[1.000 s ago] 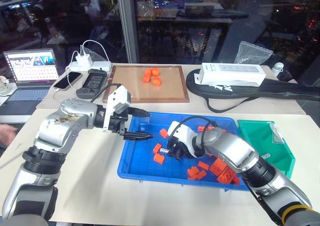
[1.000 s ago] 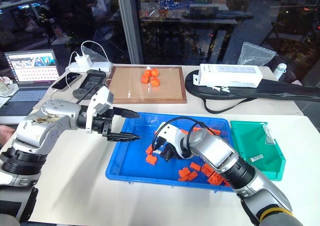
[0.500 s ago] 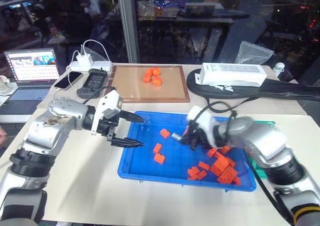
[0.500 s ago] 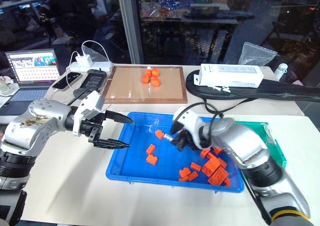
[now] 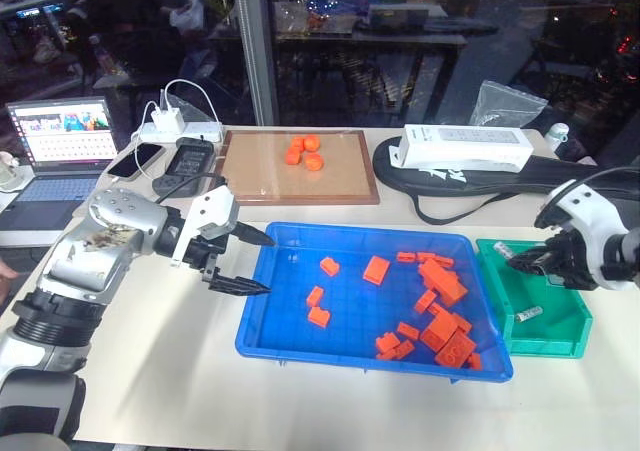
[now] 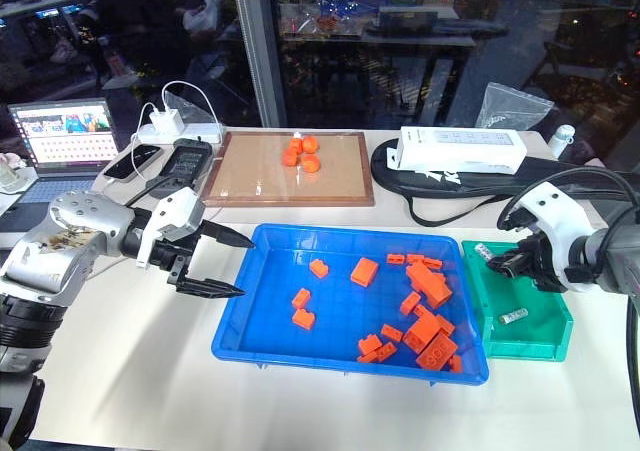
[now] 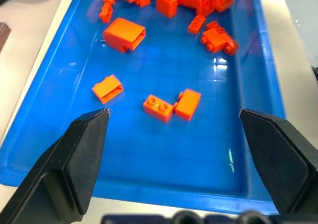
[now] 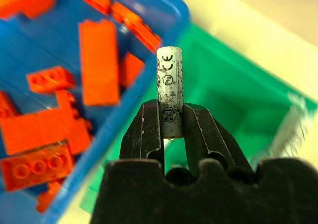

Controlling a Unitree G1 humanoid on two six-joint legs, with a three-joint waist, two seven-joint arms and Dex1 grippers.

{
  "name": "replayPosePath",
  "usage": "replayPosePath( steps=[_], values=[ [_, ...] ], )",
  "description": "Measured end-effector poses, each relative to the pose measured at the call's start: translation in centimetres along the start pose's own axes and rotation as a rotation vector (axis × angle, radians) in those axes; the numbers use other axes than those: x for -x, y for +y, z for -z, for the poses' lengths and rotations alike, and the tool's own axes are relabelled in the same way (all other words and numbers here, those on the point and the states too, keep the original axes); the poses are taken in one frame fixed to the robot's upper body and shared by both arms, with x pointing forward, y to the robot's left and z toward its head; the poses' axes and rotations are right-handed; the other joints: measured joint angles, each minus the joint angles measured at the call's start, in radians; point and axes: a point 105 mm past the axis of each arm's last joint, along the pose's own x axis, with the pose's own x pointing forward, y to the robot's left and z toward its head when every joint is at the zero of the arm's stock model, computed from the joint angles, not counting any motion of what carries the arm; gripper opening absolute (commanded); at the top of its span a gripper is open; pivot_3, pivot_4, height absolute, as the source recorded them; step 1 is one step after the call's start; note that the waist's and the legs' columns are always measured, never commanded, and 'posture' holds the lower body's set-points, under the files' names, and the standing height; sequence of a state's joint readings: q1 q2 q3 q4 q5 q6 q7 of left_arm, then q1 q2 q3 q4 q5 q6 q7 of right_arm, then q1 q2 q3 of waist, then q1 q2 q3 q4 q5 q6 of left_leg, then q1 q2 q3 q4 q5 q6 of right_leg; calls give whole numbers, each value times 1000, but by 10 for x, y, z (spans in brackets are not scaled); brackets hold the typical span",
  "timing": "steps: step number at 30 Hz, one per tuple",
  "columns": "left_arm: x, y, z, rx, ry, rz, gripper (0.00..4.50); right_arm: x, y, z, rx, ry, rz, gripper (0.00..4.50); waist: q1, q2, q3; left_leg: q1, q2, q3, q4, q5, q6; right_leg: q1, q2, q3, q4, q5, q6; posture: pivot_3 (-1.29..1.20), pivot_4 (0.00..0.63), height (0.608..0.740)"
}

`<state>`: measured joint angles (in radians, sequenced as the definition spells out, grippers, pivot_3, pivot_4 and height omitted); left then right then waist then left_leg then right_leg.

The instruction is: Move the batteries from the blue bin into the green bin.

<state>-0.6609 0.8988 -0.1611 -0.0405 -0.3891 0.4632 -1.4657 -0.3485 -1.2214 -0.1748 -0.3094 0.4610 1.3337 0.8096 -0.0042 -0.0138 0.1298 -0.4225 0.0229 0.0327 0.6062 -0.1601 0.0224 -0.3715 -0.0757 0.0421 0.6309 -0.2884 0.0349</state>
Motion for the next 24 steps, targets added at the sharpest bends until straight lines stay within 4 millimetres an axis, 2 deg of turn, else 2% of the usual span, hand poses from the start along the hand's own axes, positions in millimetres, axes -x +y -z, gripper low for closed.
replayPosePath(
  steps=[4,6,7,9,16,19,21,24],
  values=[
    [1,2,3,12,7,-10,4500,-7,-5,15,-18,44,34,253,-2,0,0,0,0,1,0,0,0,-1,0,1,0,0,0,0,150,699],
    [1,2,3,12,8,-11,4500,-9,-8,16,-18,47,53,1256,-2,0,0,0,0,1,0,0,0,0,0,0,0,0,0,0,150,699],
    [1,2,3,12,8,-11,4500,-9,-10,16,-17,45,65,1407,-2,0,0,0,0,1,0,0,0,0,0,0,0,0,0,0,150,699],
    [1,2,3,12,8,-14,4500,-9,-17,18,-18,43,101,1997,-2,0,0,0,0,1,1,0,0,0,0,0,0,0,1,0,150,699],
    [2,5,3,27,-6,-43,4500,-3,-27,9,-35,-7,120,4482,-2,0,0,0,0,2,1,0,0,0,0,0,0,0,1,0,150,699],
    [1,8,-1,54,-49,-68,4500,7,-36,4,-43,-81,127,4482,2,1,0,0,-1,2,1,0,0,0,0,0,0,0,1,0,150,699],
    [2,12,-2,73,-76,-95,4500,18,-40,-7,-24,-185,130,4482,3,1,0,0,-1,2,2,0,0,1,0,0,0,0,3,0,150,699],
    [5,19,-4,98,-122,-153,4500,32,-33,-19,72,-436,124,4482,6,-2,-1,0,0,1,2,0,0,4,4,0,0,-3,8,0,150,699]
  ],
)
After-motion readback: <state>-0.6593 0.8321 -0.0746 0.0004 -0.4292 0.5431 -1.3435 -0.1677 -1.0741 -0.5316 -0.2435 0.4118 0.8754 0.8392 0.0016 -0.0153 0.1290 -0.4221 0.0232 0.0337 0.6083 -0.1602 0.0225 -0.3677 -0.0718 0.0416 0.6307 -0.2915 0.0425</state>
